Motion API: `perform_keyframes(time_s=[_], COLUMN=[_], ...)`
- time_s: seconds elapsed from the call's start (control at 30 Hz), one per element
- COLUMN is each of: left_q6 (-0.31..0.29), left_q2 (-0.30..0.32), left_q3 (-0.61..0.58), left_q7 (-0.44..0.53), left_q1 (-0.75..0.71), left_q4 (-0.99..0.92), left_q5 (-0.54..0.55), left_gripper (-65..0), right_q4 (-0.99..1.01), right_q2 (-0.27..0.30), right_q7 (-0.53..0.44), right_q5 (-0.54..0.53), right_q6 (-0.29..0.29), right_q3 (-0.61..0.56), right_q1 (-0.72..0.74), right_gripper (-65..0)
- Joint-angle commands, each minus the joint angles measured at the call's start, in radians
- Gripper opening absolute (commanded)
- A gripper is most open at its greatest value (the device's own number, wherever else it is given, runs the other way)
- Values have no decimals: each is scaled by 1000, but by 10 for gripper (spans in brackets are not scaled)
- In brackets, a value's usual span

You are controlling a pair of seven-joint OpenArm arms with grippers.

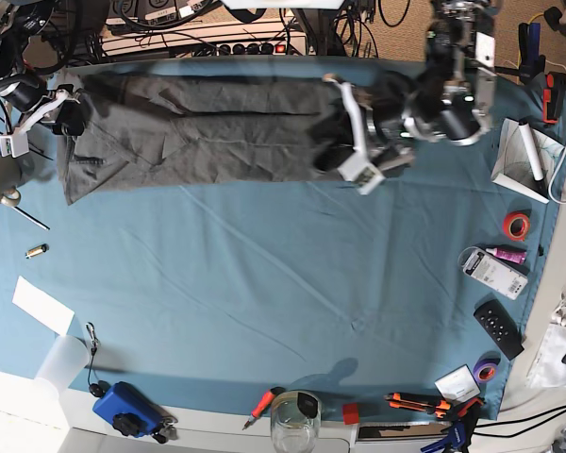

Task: Fold the T-shirt properly
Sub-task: 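Move the left gripper to the middle of the folded strip and grasp it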

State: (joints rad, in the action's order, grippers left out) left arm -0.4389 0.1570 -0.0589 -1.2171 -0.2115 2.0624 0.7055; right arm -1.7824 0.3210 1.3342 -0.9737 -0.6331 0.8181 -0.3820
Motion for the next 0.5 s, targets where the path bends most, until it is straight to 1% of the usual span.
perform_keyframes(time_s=[0.0,0.07,0.1,0.23,0.33,0.47], left_q6=[2,32,39,40,82,84], left_q2=[-17,-49,-65,-123,-159,-207], left_q3=[-20,-63,-84,-176,-246,-329], left_q7=[31,47,58,88,120,135], left_q1=[16,30,35,61,73,92], left_q4=[18,18,18,16,12,-33], left_q5=[0,-44,-76,-192,-280,-354], left_gripper=[-650,-650,-650,-650,-650,-650], right_q4=[-17,-17,-17,-17,-17,-17], right_q2=[23,23,23,23,23,23], right_q7=[-22,-22,-22,-22,-22,-22], right_q5=[-20,-19,-20,-20,-20,-20], right_q6=[-6,-6,-6,-6,-6,-6], right_q3=[10,10,10,10,10,10], right_q1=[3,3,3,3,3,3], right_gripper=[-474,-474,-474,-474,-474,-474])
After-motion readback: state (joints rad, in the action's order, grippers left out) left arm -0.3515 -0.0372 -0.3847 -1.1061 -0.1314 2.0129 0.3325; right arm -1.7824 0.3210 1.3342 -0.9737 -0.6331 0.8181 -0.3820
